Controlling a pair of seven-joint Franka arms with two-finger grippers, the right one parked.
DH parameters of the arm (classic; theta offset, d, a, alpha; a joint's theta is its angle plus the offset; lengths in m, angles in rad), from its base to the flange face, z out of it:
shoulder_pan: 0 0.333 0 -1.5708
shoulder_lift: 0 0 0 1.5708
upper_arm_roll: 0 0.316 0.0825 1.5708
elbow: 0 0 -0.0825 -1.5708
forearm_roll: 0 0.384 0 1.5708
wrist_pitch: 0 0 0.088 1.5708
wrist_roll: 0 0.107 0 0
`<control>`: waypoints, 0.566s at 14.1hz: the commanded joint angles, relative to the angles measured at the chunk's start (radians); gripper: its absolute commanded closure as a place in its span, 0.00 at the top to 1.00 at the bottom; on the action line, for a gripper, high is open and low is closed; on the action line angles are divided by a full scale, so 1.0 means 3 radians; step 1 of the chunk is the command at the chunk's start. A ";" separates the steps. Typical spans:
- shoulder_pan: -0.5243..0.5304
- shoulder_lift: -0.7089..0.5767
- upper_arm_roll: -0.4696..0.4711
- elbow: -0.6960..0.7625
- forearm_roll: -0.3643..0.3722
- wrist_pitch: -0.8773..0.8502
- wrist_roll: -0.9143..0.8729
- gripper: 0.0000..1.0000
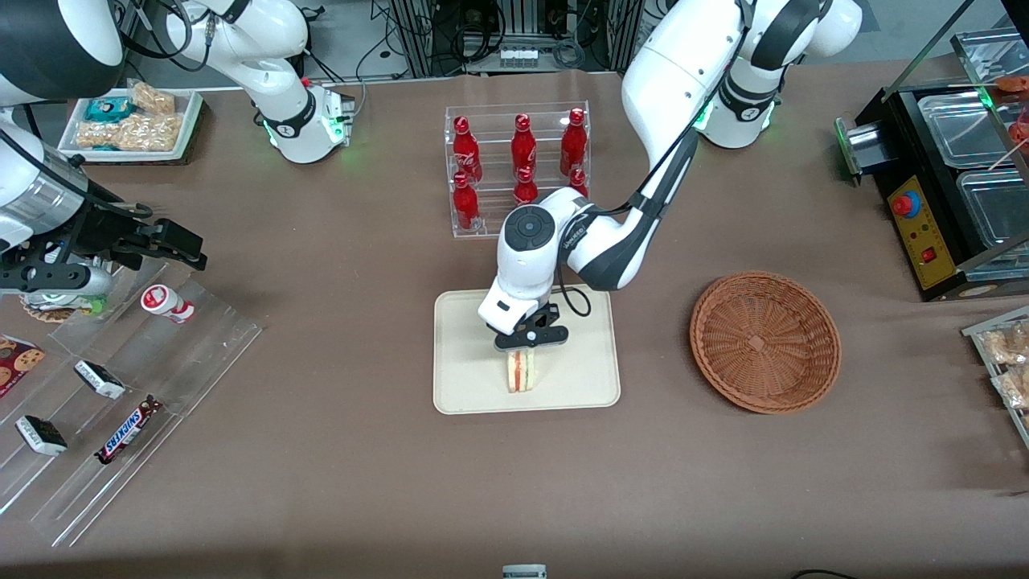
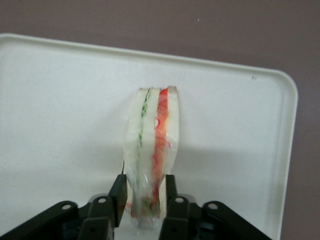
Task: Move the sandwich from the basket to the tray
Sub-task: 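Lower the sandwich onto the tray and open the left gripper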
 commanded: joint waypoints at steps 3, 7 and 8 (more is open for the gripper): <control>0.0040 -0.0497 0.0158 0.0018 0.0044 -0.0440 -0.0120 1.00; 0.0081 -0.0845 0.0403 0.0033 0.0024 -0.0875 -0.0105 1.00; 0.0091 -0.0927 0.0510 0.0013 0.0008 -0.0982 -0.0075 1.00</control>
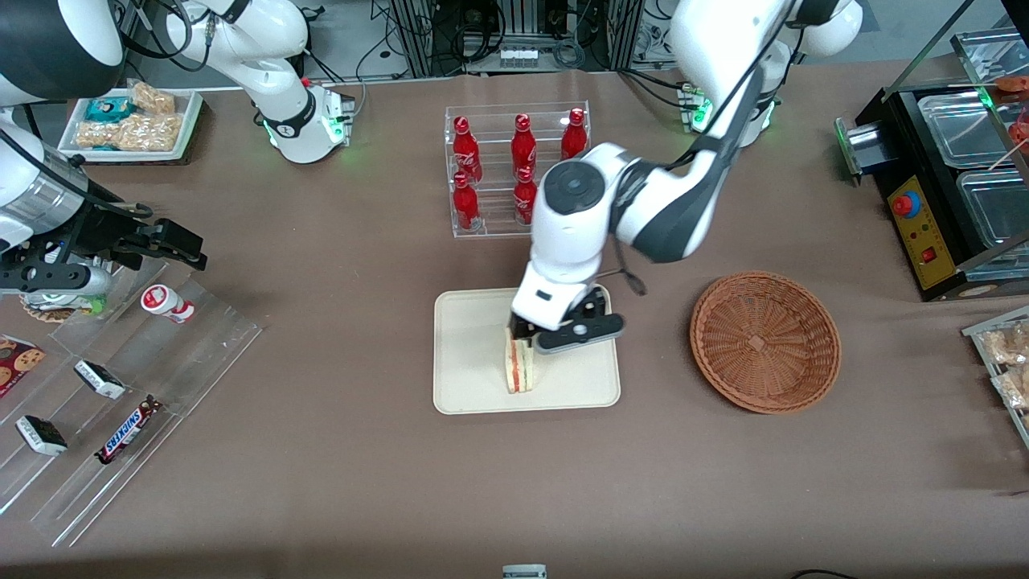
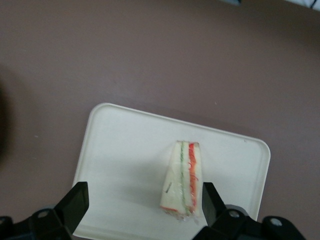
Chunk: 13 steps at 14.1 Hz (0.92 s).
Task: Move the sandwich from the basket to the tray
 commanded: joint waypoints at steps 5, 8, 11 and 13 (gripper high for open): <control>0.0559 -0.0576 0.0233 -0.0440 -0.0134 -0.0521 0.0742 1.00; 0.0968 -0.0863 0.0233 -0.0584 -0.0227 -0.0925 0.1422 1.00; 0.1341 -0.1078 0.0233 -0.0584 -0.0222 -0.1298 0.2102 1.00; 0.1572 -0.1221 0.0238 -0.0584 -0.0222 -0.1493 0.2563 1.00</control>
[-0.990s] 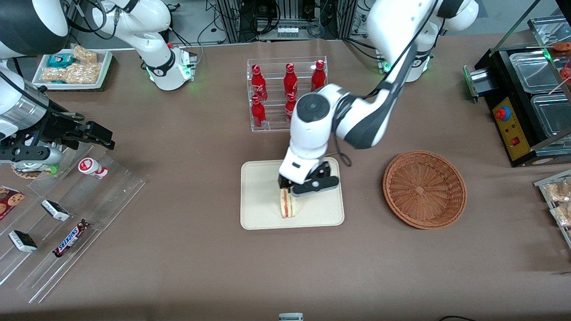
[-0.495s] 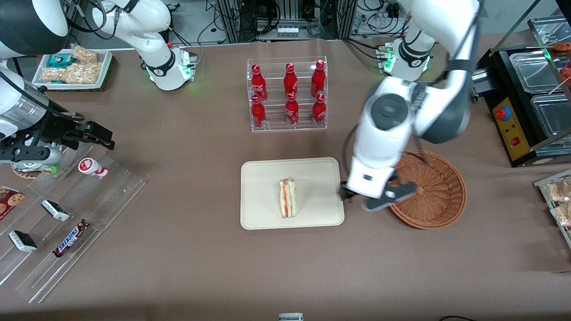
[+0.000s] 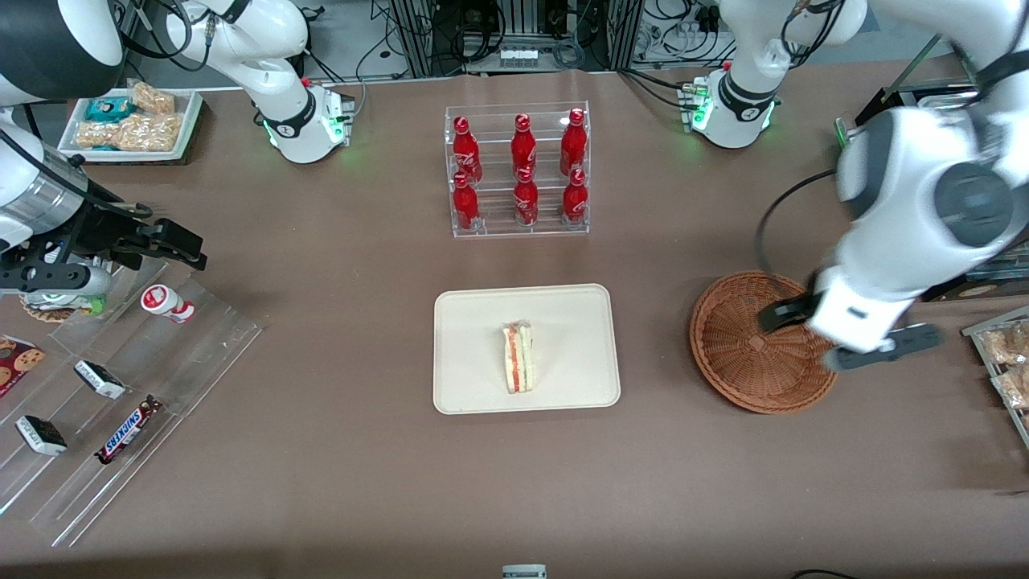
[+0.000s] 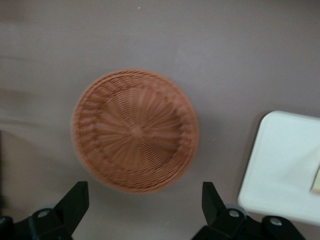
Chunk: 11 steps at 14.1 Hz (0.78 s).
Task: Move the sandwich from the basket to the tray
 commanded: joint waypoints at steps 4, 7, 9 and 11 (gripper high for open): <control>0.0495 -0.0546 -0.0040 -0.0134 -0.0032 -0.0471 0.1175 1.00; 0.0975 -0.0792 -0.0376 -0.0256 -0.0012 -0.0492 0.1371 1.00; 0.1089 -0.0828 -0.0541 -0.0257 0.0050 -0.0497 0.1376 1.00; 0.1084 -0.0839 -0.0546 -0.0262 0.0055 -0.0518 0.1376 1.00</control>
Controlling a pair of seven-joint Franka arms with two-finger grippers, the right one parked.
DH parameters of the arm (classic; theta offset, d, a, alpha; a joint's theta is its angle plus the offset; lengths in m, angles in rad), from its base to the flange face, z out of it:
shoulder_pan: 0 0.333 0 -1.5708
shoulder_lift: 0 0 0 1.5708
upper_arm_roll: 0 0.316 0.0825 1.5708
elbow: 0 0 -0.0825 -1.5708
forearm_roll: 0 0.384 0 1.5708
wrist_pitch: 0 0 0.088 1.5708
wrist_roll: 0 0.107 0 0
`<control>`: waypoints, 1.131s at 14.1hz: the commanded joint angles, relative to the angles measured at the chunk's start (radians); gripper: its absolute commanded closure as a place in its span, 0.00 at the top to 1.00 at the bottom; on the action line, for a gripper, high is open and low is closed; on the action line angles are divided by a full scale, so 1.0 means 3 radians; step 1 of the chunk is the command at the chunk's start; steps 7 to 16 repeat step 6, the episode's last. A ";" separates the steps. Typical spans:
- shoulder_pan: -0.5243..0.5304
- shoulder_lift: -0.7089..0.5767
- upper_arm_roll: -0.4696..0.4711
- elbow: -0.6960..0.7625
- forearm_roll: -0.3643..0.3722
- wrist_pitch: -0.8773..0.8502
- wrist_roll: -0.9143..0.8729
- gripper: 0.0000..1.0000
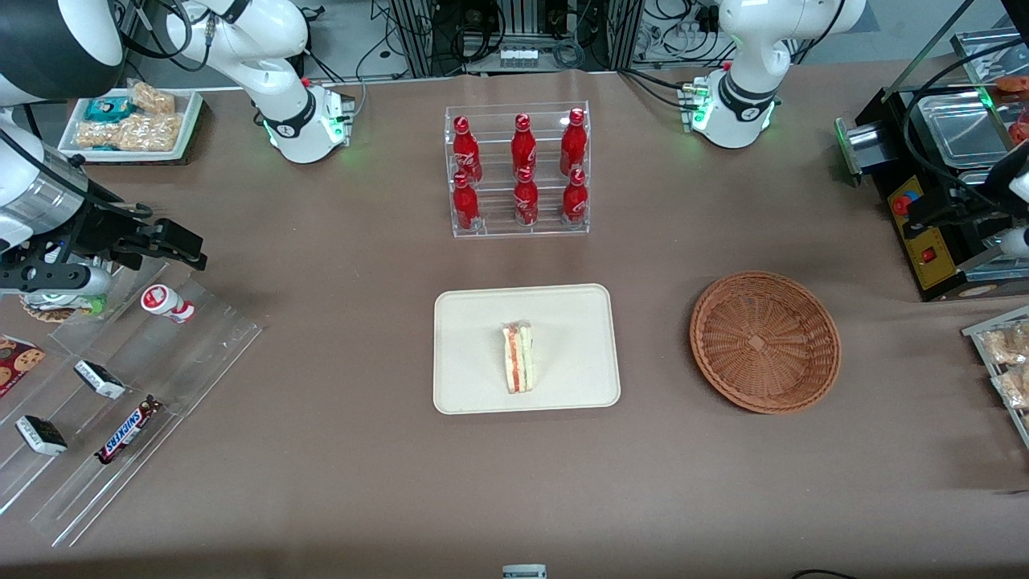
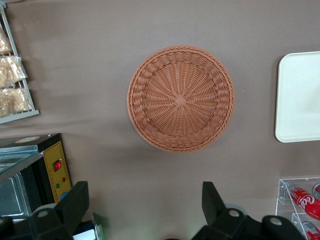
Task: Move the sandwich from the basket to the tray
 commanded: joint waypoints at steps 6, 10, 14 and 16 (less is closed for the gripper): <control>-0.0143 -0.0029 -0.0050 -0.0018 0.0044 0.0029 0.0021 1.00; -0.0143 -0.0029 -0.0050 -0.0018 0.0044 0.0029 0.0021 1.00; -0.0143 -0.0029 -0.0050 -0.0018 0.0044 0.0029 0.0021 1.00; -0.0143 -0.0029 -0.0050 -0.0018 0.0044 0.0029 0.0021 1.00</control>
